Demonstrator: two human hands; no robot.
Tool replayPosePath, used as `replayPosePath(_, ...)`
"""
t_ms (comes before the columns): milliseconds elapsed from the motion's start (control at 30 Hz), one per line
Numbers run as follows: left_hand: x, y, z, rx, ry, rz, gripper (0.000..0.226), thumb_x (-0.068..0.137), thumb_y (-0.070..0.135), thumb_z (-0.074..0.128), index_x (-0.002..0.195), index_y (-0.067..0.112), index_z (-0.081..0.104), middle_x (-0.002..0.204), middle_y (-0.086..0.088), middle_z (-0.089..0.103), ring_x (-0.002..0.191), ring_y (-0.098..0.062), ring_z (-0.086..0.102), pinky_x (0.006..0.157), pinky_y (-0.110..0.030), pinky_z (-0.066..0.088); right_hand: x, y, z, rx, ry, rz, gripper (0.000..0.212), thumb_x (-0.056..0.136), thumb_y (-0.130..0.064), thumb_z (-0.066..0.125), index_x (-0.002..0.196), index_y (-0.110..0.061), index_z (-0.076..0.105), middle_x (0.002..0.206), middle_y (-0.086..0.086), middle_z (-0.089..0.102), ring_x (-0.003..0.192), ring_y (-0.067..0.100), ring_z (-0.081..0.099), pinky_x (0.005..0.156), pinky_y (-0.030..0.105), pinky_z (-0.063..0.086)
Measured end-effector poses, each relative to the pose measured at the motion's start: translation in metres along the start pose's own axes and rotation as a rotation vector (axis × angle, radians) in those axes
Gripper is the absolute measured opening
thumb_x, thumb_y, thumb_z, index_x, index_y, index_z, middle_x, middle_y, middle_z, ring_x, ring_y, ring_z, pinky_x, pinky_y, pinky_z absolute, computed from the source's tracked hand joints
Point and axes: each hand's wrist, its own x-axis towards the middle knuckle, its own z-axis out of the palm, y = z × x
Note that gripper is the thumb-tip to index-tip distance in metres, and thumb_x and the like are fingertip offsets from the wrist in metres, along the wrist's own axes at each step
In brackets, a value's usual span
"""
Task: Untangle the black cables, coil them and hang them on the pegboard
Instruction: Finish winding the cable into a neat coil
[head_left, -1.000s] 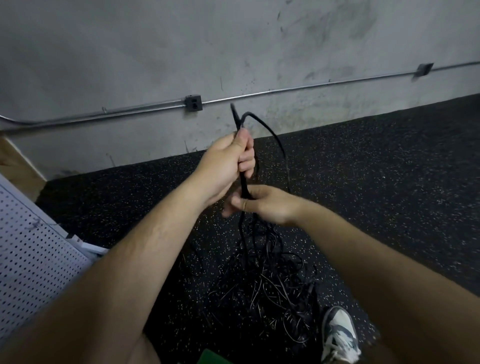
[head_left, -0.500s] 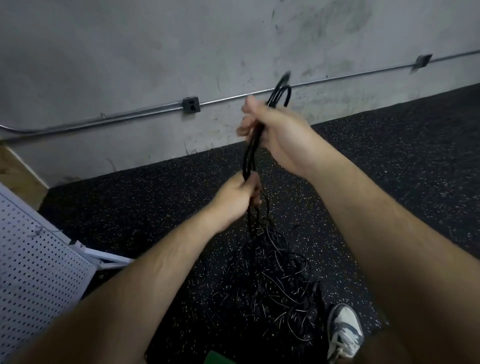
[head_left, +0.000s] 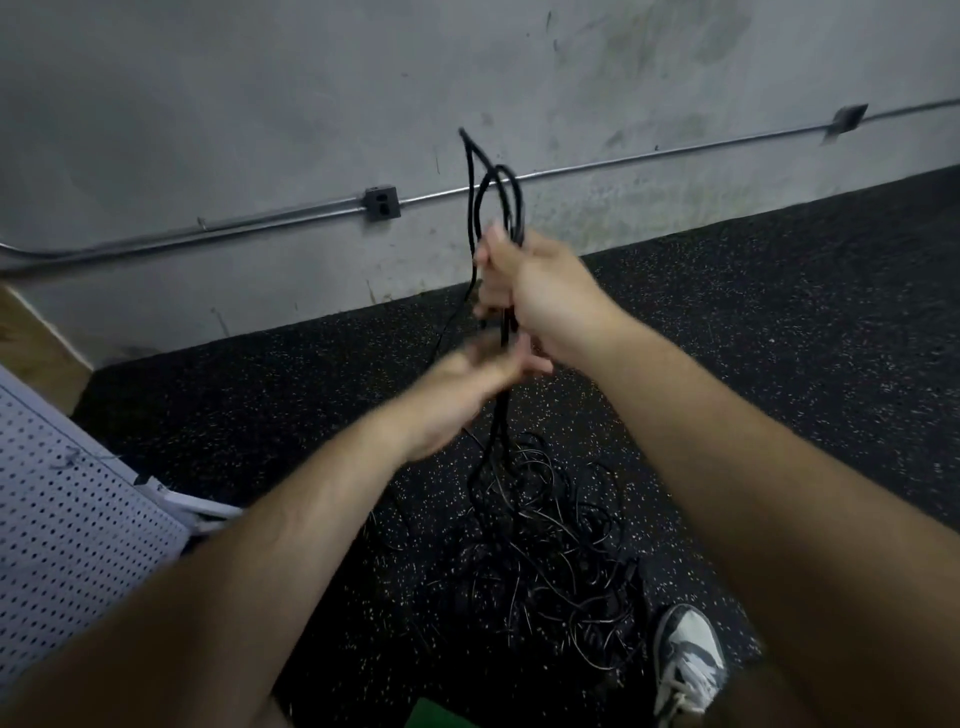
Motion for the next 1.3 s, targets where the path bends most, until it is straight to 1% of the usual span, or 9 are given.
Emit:
replayPosePath(167,-0.001,-0.006,0.007,0.117,0.147,-0.011,0.023,0.109,0.025,0.043,0.092,0.022,0.057,0.062,0.013,0.063,0.066,-0.008,0.061,0.080,-0.041,0.052,0.002,-0.024,-0.004,0.265,-0.092,-0.086,0.028,0.105,-0.037,0.050,0.110,-0.011,0.059,0.079,-0.002,0.057,0.076,0.014,0.058,0.084,0.034,0.049)
replayPosePath(300,0.009,0.038,-0.014,-0.194,0.272,0.124,0.026,0.110,0.025,0.038,0.095,0.013,0.054,0.062,0.009,0.044,0.054,-0.008,0.039,0.057,-0.026,0.038,-0.025,0.032,-0.008,-0.110,-0.527,0.184,0.071,0.079,-0.049,0.074,0.140,-0.020,0.050,0.128,-0.008,0.066,0.122,0.013,0.058,0.111,0.043,0.037)
replayPosePath(367,0.009,0.057,-0.024,-0.362,0.230,0.199,0.029,0.111,0.028,0.036,0.093,0.011,0.052,0.060,0.009,0.041,0.051,-0.007,0.035,0.053,-0.022,0.036,-0.039,0.062,0.002,-0.438,-0.687,0.283,0.052,0.087,-0.055,0.066,0.129,-0.025,0.062,0.127,-0.011,0.068,0.122,0.006,0.059,0.115,0.045,0.033)
replayPosePath(467,0.014,0.053,-0.035,-0.325,0.306,0.184,0.039,0.105,0.045,0.041,0.103,0.011,0.059,0.072,0.003,0.059,0.065,-0.011,0.057,0.061,-0.025,0.046,-0.044,0.058,0.019,-0.476,-0.422,0.258,0.036,0.105,-0.051,0.044,0.091,-0.023,0.062,0.089,-0.003,0.068,0.087,0.012,0.065,0.097,0.044,0.049)
replayPosePath(567,0.010,0.028,-0.024,-0.151,0.280,0.045,0.045,0.093,0.066,0.045,0.106,0.030,0.070,0.102,0.012,0.074,0.101,-0.006,0.066,0.096,-0.033,0.052,-0.026,0.017,0.021,-0.198,-0.048,0.136,0.040,0.107,-0.047,0.041,0.090,-0.017,0.063,0.084,0.001,0.067,0.078,0.016,0.064,0.081,0.034,0.056)
replayPosePath(667,-0.012,0.012,0.004,-0.002,0.093,-0.005,0.026,0.105,0.034,0.043,0.088,0.028,0.061,0.069,0.022,0.070,0.073,0.011,0.064,0.081,-0.008,0.051,0.001,-0.027,0.013,0.258,0.070,0.023,0.037,0.108,-0.038,0.044,0.081,-0.015,0.055,0.054,-0.008,0.047,0.052,0.012,0.046,0.067,0.034,0.046)
replayPosePath(800,-0.014,0.004,0.011,-0.004,0.140,0.000,0.018,0.106,0.032,0.049,0.092,0.022,0.054,0.060,0.013,0.058,0.068,-0.012,0.060,0.087,-0.036,0.054,0.009,-0.032,0.004,0.442,0.032,-0.018,0.022,0.108,-0.027,0.047,0.094,-0.011,0.052,0.064,-0.004,0.044,0.060,0.014,0.046,0.069,0.034,0.052)
replayPosePath(933,-0.003,0.012,-0.011,-0.045,0.131,0.073,0.003,0.108,0.019,0.047,0.110,0.018,0.049,0.063,0.007,0.044,0.055,-0.010,0.047,0.067,-0.036,0.055,-0.004,-0.002,-0.001,0.231,0.081,0.098,0.020,0.110,-0.018,0.042,0.106,-0.003,0.056,0.084,0.008,0.066,0.081,0.026,0.068,0.080,0.038,0.060)
replayPosePath(1300,-0.009,0.008,-0.020,0.265,0.200,0.115,0.019,0.107,0.022,0.050,0.099,0.009,0.060,0.068,0.008,0.061,0.061,-0.014,0.063,0.074,-0.047,0.060,-0.019,0.000,-0.020,0.056,0.138,0.170,0.024,0.108,-0.018,0.047,0.101,-0.001,0.064,0.098,0.014,0.076,0.088,0.031,0.075,0.068,0.034,0.060)
